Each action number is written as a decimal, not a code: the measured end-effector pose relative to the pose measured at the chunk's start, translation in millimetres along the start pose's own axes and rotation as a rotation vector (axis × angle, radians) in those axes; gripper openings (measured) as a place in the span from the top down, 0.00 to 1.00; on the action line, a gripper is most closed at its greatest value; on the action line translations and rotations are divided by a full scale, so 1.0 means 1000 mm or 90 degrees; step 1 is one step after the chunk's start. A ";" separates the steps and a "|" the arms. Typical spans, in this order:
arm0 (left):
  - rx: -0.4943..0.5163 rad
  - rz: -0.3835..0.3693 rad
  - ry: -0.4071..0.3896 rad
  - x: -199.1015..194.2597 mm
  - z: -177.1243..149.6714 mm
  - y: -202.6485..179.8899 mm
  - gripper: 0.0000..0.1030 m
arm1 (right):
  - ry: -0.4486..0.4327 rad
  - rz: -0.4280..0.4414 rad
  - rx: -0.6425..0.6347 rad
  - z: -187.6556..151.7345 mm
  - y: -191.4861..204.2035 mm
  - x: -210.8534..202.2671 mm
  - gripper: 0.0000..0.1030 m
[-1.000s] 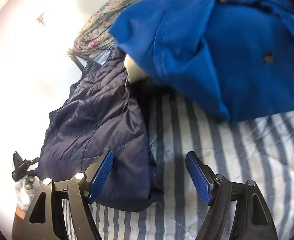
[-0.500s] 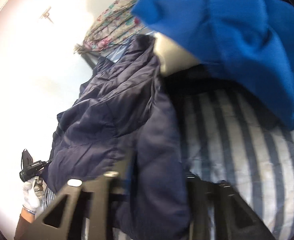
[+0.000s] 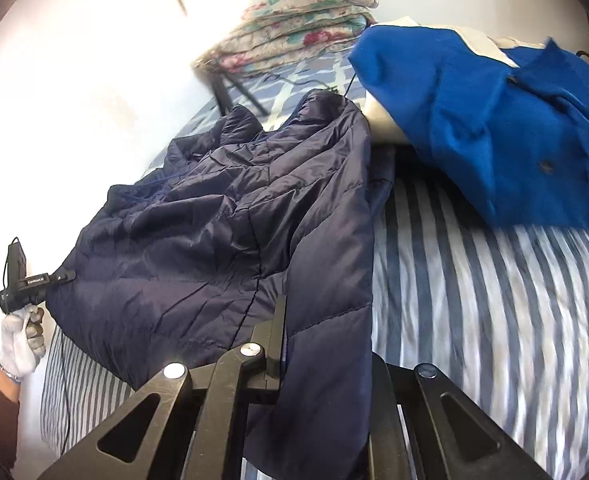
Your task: Fold large clothes
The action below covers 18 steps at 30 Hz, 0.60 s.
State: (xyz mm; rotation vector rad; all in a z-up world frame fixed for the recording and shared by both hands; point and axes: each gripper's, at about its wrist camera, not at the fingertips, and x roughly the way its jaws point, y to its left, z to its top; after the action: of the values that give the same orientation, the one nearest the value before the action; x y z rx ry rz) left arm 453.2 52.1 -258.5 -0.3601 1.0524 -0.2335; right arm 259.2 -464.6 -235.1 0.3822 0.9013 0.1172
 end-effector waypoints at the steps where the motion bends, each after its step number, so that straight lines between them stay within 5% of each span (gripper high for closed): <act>1: -0.001 -0.002 0.003 -0.005 -0.008 0.000 0.94 | 0.005 0.004 -0.001 -0.014 0.001 -0.012 0.93; 9: -0.027 -0.028 0.026 -0.058 -0.097 0.011 0.94 | 0.042 0.015 0.004 -0.091 0.006 -0.069 0.93; 14: -0.016 -0.014 0.046 -0.064 -0.127 0.019 0.89 | 0.057 0.015 0.014 -0.113 0.001 -0.070 0.93; 16: -0.016 0.007 0.046 -0.066 -0.124 0.018 0.86 | 0.066 0.016 0.001 -0.118 0.004 -0.070 0.90; 18: 0.007 0.034 0.032 -0.081 -0.119 0.012 0.80 | 0.070 -0.003 -0.024 -0.112 0.008 -0.078 0.75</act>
State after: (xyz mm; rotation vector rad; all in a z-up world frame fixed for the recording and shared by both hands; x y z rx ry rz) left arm 310.0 70.5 -251.2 -0.3174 1.1086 -0.2015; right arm 123.7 -446.4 -236.4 0.3413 1.0065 0.1512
